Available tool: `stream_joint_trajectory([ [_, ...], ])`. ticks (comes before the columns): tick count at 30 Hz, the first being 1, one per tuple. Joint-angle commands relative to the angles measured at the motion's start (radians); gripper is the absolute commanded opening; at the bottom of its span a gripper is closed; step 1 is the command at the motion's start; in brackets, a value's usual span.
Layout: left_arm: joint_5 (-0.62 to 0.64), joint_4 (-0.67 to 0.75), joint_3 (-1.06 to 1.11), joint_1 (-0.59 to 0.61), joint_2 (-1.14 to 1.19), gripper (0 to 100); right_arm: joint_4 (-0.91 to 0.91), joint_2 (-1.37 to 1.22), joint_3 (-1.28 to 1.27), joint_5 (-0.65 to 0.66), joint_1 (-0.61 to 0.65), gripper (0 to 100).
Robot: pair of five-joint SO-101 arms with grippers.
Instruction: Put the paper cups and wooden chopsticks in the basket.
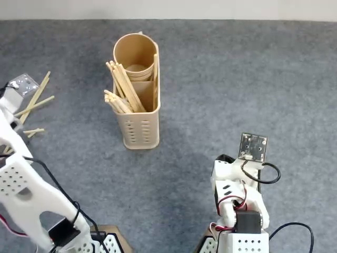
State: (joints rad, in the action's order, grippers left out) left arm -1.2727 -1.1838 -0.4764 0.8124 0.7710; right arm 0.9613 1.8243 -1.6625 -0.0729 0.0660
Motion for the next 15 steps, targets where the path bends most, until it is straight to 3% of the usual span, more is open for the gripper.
stream_joint_trajectory([
  [1,-0.028,0.005,-0.07,0.013,0.082,27,-0.002,0.001,-0.16,0.009,-0.01,0.5],
  [4,-0.035,-0.068,-0.073,0.015,0.084,24,-0.002,0.001,-0.16,0.009,-0.01,0.5],
  [10,-0.035,-0.245,-0.114,0.002,0.038,0,-0.002,0.001,-0.16,0.009,-0.01,0.5],
  [15,-0.031,-0.367,-0.122,-0.048,0.027,1,-0.002,0.001,-0.16,0.009,-0.01,0.5],
])
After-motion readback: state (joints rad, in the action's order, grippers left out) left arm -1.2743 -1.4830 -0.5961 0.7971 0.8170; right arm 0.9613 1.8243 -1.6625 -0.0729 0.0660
